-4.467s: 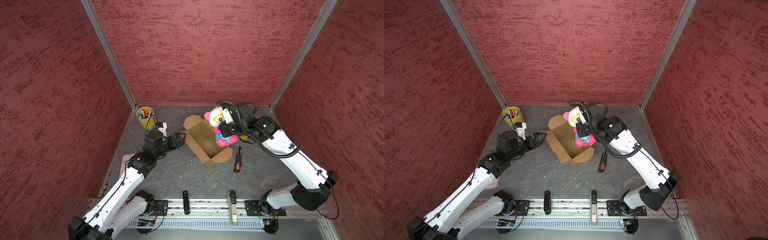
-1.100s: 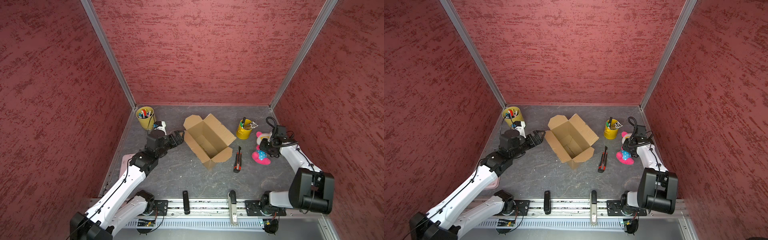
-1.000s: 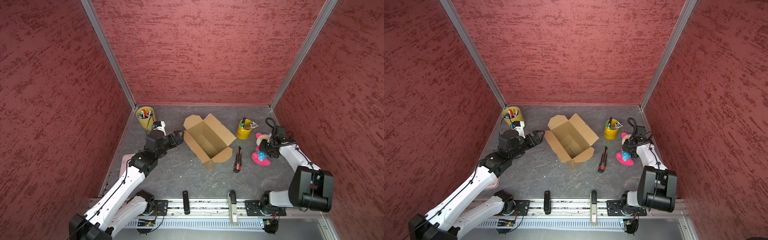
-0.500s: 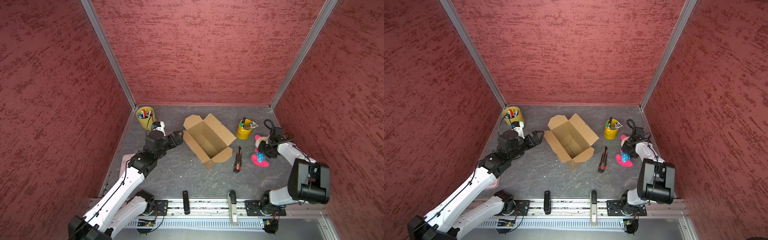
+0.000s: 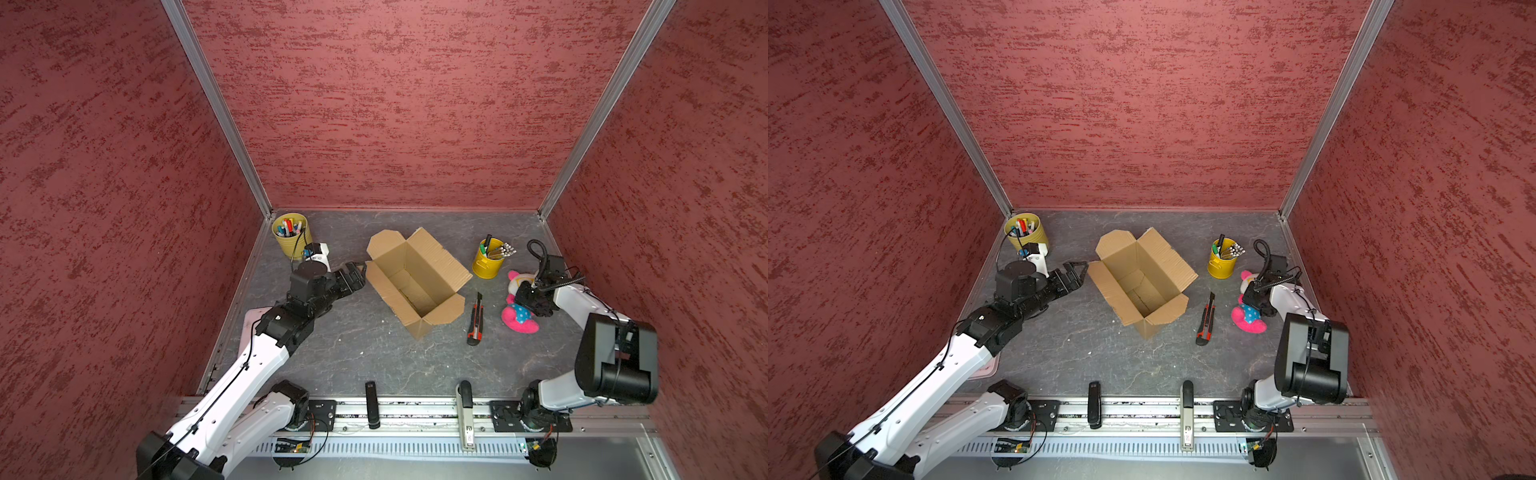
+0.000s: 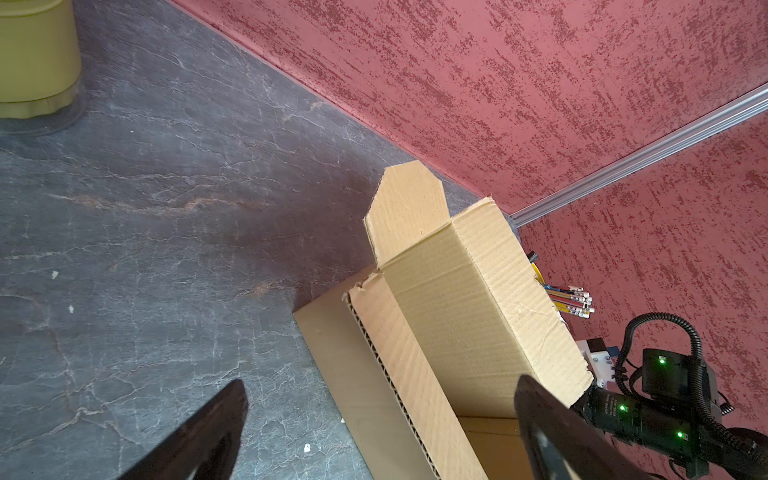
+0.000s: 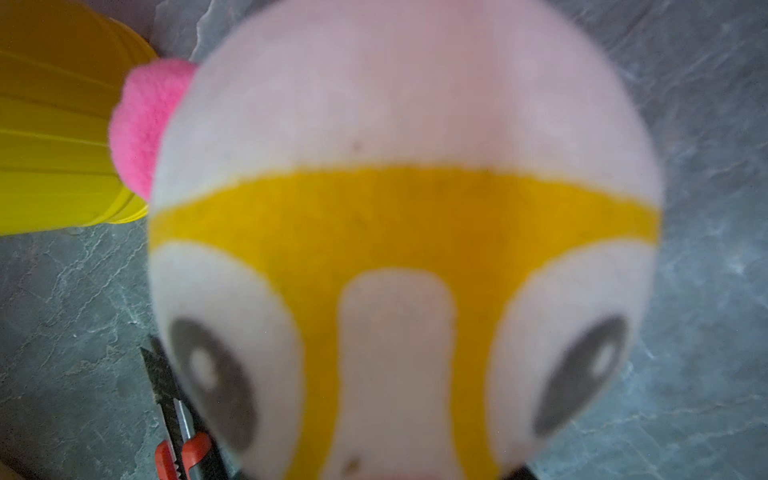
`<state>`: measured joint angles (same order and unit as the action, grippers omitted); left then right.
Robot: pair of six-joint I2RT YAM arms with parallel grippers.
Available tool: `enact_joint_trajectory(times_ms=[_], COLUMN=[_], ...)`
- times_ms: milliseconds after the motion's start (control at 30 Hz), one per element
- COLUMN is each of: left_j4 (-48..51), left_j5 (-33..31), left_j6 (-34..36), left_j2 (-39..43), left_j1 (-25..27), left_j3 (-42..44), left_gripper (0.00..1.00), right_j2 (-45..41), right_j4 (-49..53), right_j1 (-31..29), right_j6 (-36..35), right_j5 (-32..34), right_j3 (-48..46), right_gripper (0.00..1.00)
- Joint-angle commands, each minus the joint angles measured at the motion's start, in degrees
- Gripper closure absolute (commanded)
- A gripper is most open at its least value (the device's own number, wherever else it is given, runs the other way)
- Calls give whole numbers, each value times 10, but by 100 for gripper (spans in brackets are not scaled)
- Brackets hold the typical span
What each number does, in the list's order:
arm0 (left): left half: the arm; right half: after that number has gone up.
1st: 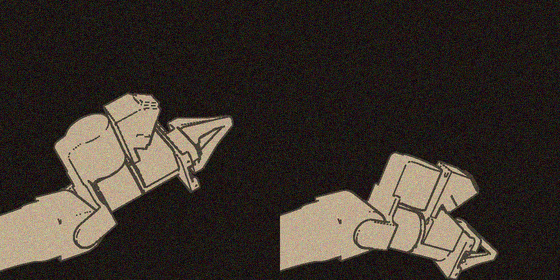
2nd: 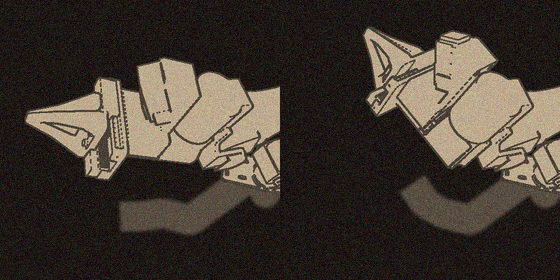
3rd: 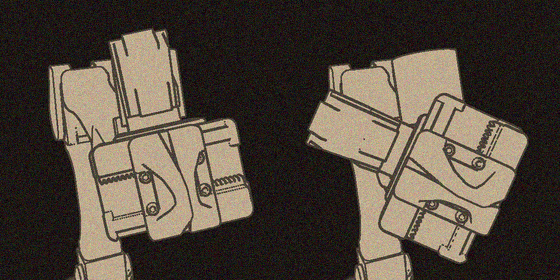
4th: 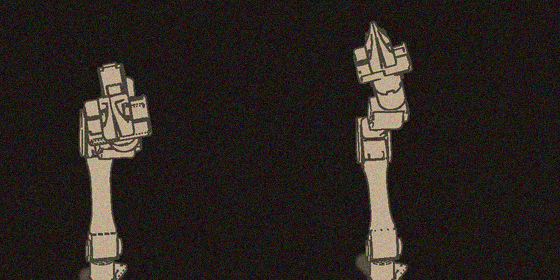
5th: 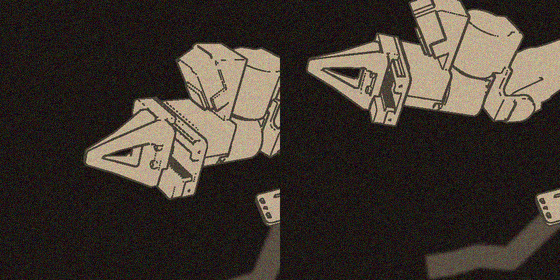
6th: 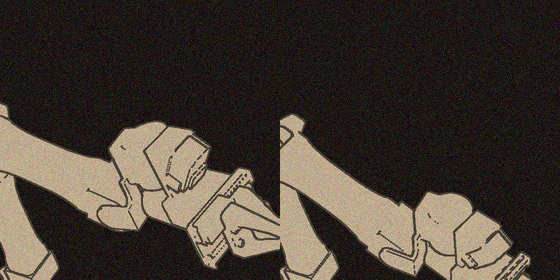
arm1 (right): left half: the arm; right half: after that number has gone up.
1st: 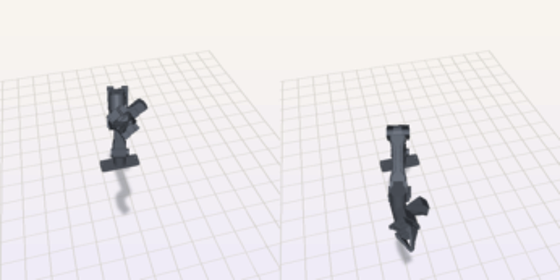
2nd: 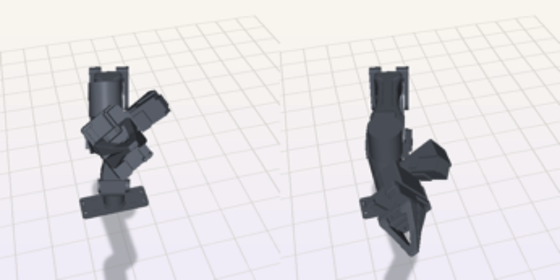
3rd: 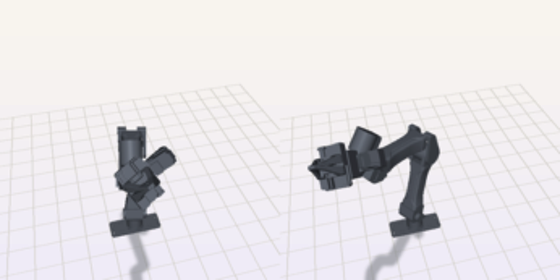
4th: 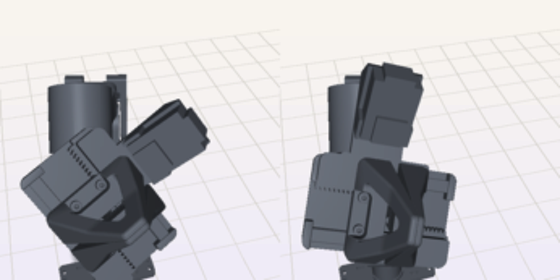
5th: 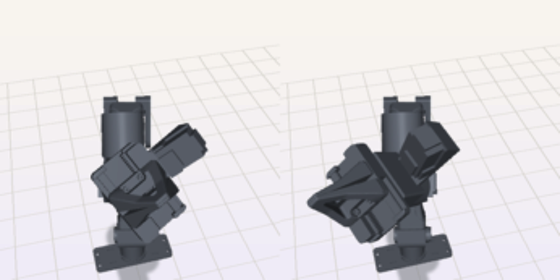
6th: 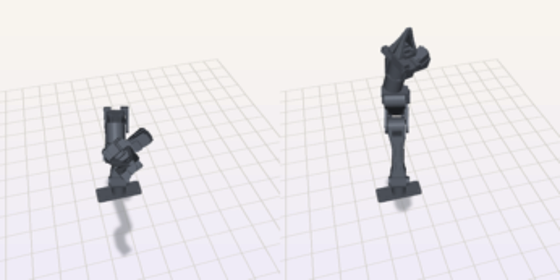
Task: Unpack the express box
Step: 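Lower the doll onto the table beside the bucket and open the right gripper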
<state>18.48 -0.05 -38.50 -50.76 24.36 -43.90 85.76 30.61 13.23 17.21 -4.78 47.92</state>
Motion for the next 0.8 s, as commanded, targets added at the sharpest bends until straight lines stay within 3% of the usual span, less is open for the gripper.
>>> enact_joint_trajectory(times_ms=[0, 300, 767], left_j4=[1, 4, 10], left_j5=[3, 4, 12], left_j6=[12, 13, 18], left_j2=[8, 14, 36], left_j1=[-4, -6, -20], left_j3=[2, 4, 15], left_gripper=[0, 0, 0], right_j2=[9, -1, -49], right_j4=[-2, 8, 45], right_j1=[4, 4, 4], right_j6=[7, 8, 11], right_j5=[13, 16, 20], right_j3=[-7, -1, 20], right_gripper=[49, 30, 15])
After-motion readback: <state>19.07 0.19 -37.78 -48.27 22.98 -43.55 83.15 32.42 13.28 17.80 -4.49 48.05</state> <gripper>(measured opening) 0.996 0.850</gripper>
